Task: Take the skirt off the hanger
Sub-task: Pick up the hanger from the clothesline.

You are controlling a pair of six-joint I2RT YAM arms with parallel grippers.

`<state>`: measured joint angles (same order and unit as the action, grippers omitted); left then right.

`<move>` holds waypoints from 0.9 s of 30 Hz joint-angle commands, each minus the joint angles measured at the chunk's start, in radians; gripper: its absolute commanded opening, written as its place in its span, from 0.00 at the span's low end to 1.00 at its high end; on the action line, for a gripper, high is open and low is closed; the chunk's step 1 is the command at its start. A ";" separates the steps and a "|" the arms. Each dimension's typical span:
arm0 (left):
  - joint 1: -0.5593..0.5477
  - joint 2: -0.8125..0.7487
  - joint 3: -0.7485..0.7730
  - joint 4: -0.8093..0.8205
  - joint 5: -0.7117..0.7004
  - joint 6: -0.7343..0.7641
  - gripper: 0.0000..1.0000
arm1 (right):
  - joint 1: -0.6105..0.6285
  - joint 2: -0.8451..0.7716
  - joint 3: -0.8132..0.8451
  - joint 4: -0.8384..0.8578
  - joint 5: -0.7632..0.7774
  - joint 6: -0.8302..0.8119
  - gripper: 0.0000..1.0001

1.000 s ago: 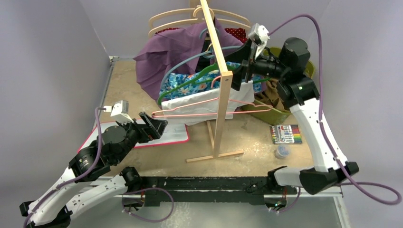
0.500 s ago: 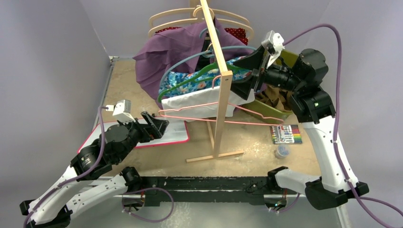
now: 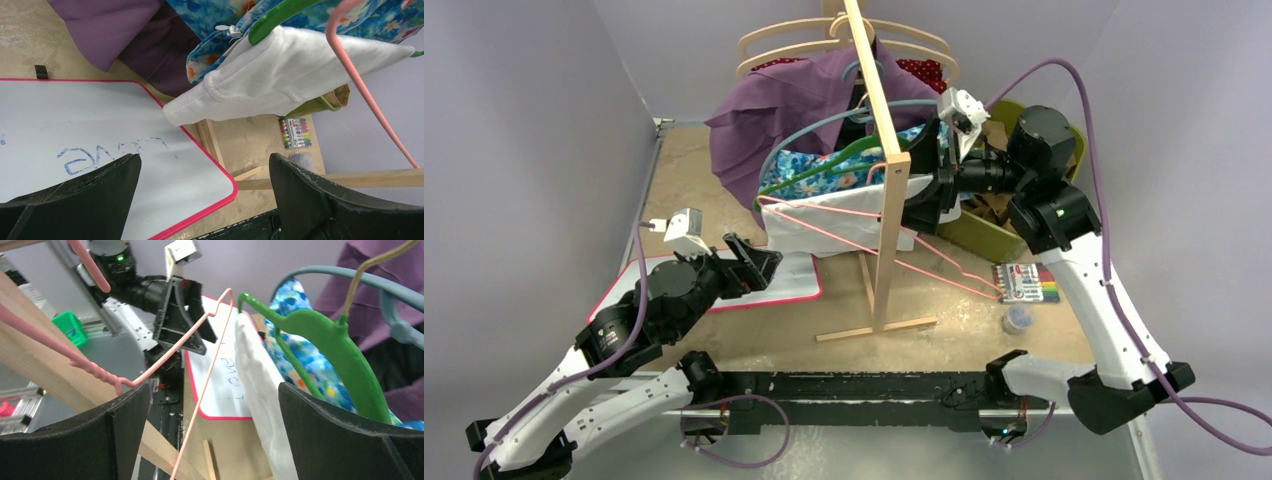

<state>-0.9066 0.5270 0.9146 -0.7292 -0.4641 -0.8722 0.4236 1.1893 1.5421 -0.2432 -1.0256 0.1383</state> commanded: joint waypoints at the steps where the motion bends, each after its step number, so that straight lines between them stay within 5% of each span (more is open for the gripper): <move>1: -0.003 -0.005 0.006 0.044 0.001 -0.009 1.00 | 0.052 -0.001 0.012 0.071 -0.145 0.007 0.99; 9: -0.003 0.011 0.004 0.055 0.006 -0.006 1.00 | 0.091 -0.004 0.006 0.071 -0.146 -0.001 0.99; 16: -0.002 0.007 -0.001 0.053 0.009 -0.002 1.00 | 0.091 -0.084 0.022 -0.016 0.319 -0.048 0.99; 27: -0.003 0.002 0.000 0.044 0.007 0.011 1.00 | 0.091 -0.062 0.089 -0.053 0.609 -0.045 0.99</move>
<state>-0.9062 0.5343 0.9119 -0.7197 -0.4576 -0.8749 0.5106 1.0859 1.5547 -0.2943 -0.5701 0.1043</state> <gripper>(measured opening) 0.998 0.994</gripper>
